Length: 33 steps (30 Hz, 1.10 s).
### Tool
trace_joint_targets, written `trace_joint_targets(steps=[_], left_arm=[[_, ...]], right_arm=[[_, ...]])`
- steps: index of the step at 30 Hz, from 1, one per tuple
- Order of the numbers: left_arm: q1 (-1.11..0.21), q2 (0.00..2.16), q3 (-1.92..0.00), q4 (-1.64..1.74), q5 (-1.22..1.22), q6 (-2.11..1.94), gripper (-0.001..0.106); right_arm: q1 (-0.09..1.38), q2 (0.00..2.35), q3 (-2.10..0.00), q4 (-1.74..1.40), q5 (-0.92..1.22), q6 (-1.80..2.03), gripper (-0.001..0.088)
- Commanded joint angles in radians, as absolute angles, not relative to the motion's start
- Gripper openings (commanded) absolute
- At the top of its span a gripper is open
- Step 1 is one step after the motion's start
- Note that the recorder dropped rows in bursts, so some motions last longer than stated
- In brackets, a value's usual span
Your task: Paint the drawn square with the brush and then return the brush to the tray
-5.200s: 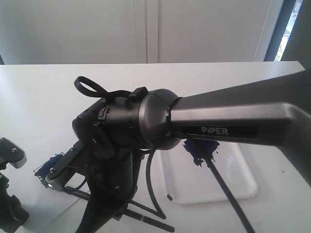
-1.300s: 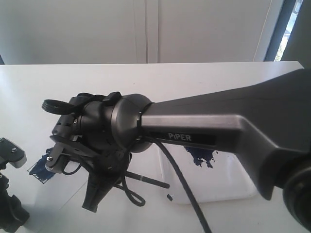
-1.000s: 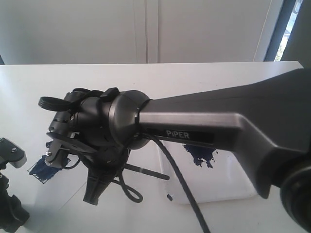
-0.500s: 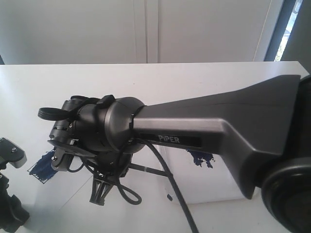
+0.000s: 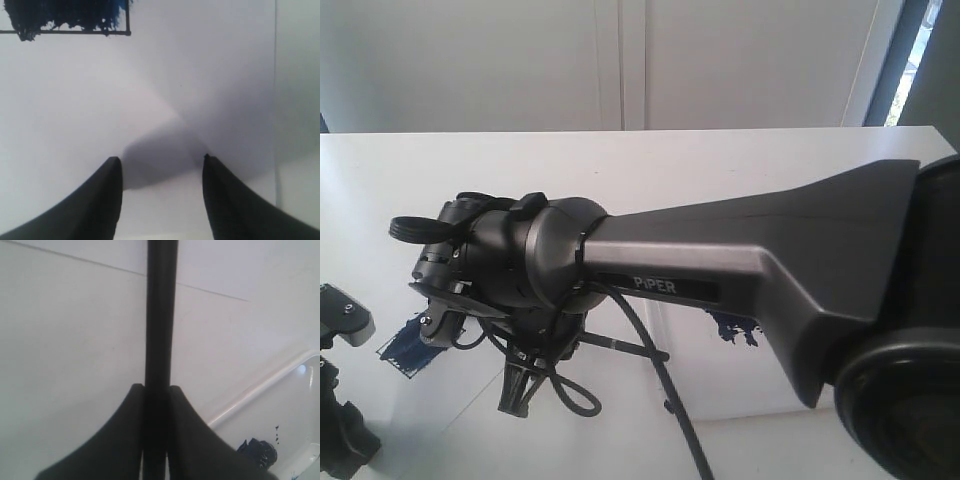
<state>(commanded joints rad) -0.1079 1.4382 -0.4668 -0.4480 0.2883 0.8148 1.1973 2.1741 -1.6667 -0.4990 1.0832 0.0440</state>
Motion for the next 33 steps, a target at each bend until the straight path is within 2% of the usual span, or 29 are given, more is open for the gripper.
trace_joint_targets(steps=[23,33], left_arm=[[-0.108,1.430,-0.467,-0.448,0.282,0.810,0.054],[-0.108,1.415,-0.497,-0.448,0.318,0.799,0.054]], right_arm=[[1.197,2.176,-1.667,-0.488,1.005,0.061,0.0000],[1.197,2.176,-1.667,-0.452,1.041,0.046,0.0000]])
